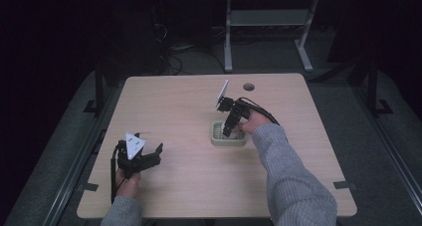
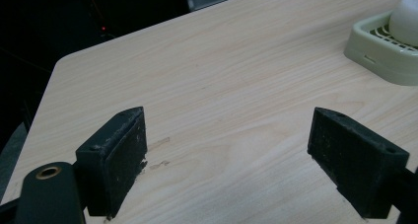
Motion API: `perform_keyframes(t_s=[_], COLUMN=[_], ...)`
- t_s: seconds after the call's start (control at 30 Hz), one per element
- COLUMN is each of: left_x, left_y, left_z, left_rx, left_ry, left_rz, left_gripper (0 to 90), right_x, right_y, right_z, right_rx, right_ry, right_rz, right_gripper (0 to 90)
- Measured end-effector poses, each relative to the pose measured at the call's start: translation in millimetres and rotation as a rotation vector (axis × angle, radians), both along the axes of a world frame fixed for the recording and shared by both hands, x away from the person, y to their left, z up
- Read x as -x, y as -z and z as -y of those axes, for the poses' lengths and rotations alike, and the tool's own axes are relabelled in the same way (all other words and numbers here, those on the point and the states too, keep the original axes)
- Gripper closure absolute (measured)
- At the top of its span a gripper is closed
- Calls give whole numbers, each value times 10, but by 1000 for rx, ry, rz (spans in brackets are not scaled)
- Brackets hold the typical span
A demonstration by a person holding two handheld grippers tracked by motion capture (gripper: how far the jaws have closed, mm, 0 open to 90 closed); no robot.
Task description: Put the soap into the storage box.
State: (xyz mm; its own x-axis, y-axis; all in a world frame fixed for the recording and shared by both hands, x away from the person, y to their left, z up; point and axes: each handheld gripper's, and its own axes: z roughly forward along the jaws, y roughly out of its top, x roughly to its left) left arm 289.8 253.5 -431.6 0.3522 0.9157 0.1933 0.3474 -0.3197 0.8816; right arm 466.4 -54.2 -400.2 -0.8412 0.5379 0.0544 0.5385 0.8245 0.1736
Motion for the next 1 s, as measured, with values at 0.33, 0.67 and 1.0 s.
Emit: perform_keyframes(t_s=[0.33, 0.67, 1.0], left_x=[6, 2, 3], left_y=[-4, 2, 5], left_z=[1, 3, 14], left_rx=[-11, -12, -9], left_ry=[1, 2, 2], left_rz=[-2, -2, -1], left_gripper=[148, 148, 148], right_x=[88, 163, 220], right_y=[-166, -215, -239], right_z=[162, 304, 374], right_rx=[-34, -55, -68], right_ry=[32, 51, 49], right_rz=[27, 30, 35], right_gripper=[191, 194, 196])
